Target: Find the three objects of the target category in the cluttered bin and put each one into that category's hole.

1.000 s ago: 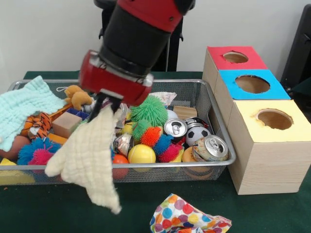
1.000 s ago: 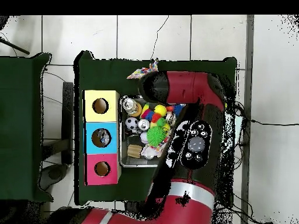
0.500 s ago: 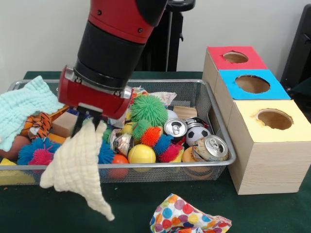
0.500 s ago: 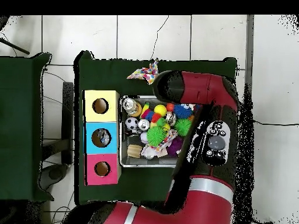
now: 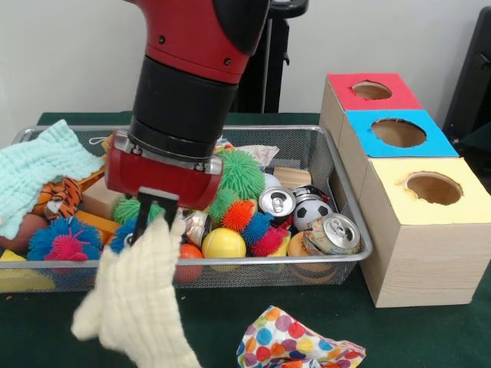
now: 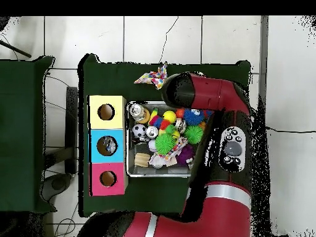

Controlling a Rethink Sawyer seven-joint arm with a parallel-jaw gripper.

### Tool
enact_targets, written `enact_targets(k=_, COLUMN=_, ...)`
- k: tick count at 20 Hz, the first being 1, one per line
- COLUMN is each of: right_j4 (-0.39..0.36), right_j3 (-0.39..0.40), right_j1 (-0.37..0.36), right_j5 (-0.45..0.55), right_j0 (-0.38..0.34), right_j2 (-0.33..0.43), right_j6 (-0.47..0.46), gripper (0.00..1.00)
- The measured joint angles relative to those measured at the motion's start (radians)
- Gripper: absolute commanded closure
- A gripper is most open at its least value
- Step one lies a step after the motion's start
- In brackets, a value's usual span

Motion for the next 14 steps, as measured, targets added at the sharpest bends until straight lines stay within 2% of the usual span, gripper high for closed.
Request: enact_targets(k=14, right_j4=0.000, right_j3=0.050, right_j1=-0.007, right_j5=-0.060, right_j0=-0.009, right_j2=0.027, right_j6=0.000, gripper=0.00)
